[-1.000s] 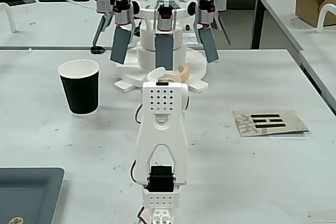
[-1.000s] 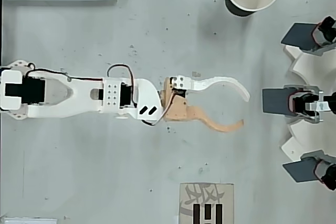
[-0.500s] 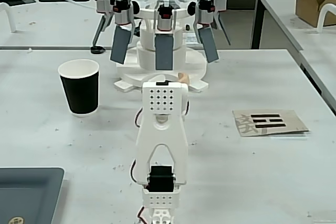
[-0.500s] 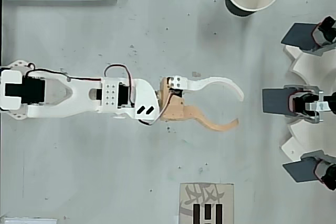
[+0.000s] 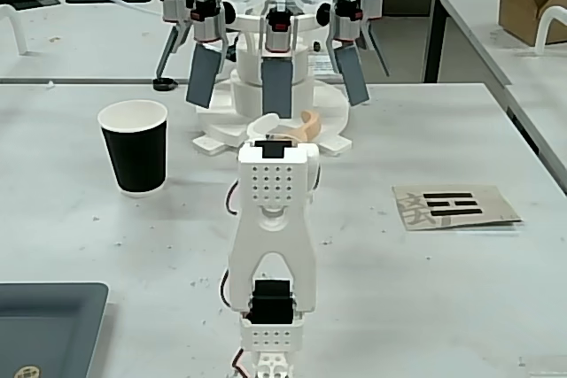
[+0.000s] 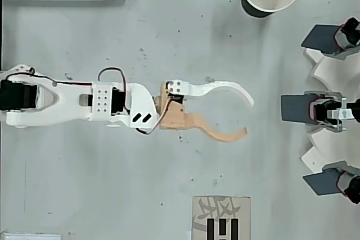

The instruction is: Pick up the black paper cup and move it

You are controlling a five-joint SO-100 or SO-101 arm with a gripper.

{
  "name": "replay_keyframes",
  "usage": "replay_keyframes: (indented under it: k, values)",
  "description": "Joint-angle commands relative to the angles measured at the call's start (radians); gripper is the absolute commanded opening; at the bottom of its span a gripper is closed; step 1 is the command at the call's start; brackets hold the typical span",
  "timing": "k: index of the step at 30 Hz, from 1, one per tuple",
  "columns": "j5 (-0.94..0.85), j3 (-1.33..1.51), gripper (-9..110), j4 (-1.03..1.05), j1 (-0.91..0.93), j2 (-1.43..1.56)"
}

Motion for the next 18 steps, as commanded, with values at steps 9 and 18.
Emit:
replay_keyframes:
  k: [9,18]
  values:
    - [-0.009,0.167,7,-0.04,-0.011,0.215]
    - [-0.012,0.281,8,-0.066,-0.021,0.328]
